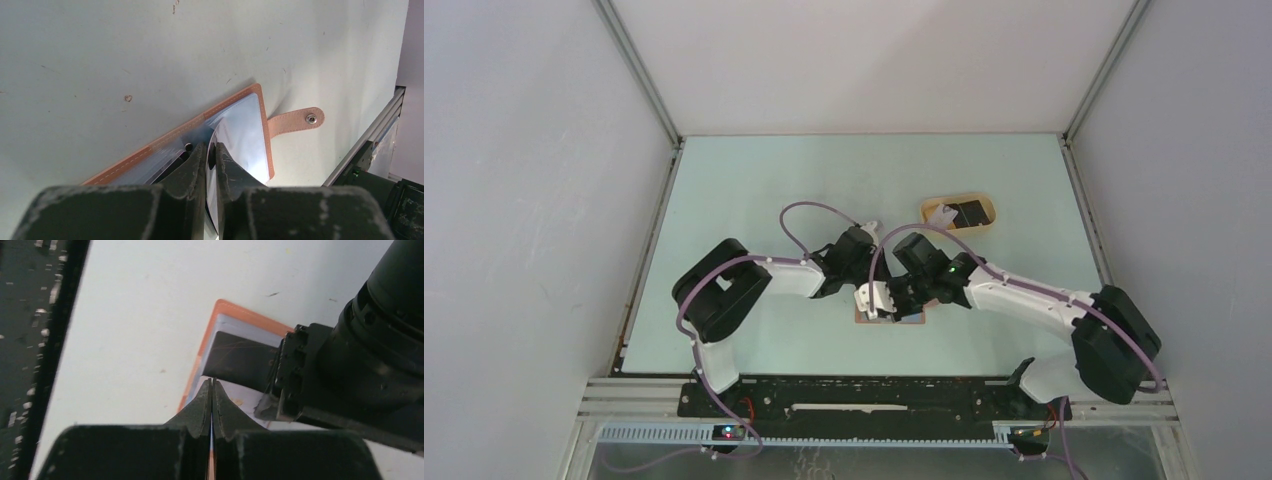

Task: Put the credit cards into the card holder
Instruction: Insert the credit card into the card holder.

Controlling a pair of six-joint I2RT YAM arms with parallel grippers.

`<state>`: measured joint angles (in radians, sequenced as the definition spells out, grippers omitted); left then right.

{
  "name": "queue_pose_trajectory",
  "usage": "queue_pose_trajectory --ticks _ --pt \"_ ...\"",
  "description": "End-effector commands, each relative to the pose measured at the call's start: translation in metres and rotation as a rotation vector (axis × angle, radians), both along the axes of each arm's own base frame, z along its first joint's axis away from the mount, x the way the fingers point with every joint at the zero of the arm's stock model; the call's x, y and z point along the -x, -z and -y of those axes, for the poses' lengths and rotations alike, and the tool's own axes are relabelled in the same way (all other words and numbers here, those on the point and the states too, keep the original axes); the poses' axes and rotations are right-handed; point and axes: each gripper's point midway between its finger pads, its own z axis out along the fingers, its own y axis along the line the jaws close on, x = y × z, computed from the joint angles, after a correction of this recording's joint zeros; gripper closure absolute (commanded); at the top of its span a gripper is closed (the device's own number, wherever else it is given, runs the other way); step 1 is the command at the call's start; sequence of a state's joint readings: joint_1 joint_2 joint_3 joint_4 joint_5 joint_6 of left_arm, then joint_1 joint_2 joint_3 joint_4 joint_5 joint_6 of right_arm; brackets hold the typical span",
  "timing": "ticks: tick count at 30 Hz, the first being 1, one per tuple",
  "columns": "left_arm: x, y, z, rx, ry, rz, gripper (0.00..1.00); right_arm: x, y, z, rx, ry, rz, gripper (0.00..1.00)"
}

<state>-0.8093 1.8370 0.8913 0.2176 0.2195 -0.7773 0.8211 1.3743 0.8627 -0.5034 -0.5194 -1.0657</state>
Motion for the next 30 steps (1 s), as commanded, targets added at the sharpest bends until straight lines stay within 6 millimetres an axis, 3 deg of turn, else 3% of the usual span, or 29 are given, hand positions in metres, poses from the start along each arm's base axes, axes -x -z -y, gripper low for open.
queue_pose_trajectory --ticks 1,9,18,30 --pt "0.012 0.031 -0.014 -0.126 0.032 -0.038 0.86 -0.028 0.008 -0.019 0.011 -0.010 0.164 0.99" --pt "0.013 0.031 -0.014 -0.122 0.036 -0.039 0.85 -0.034 0.023 -0.030 0.060 -0.008 0.210 0.99" --pt "0.013 0.031 -0.014 -0.123 0.038 -0.039 0.83 -0.043 0.042 -0.023 0.136 0.015 0.233 1.00" --pt "0.014 0.032 -0.015 -0.125 0.040 -0.040 0.78 -0.046 0.048 -0.013 0.190 0.016 0.247 1.00"
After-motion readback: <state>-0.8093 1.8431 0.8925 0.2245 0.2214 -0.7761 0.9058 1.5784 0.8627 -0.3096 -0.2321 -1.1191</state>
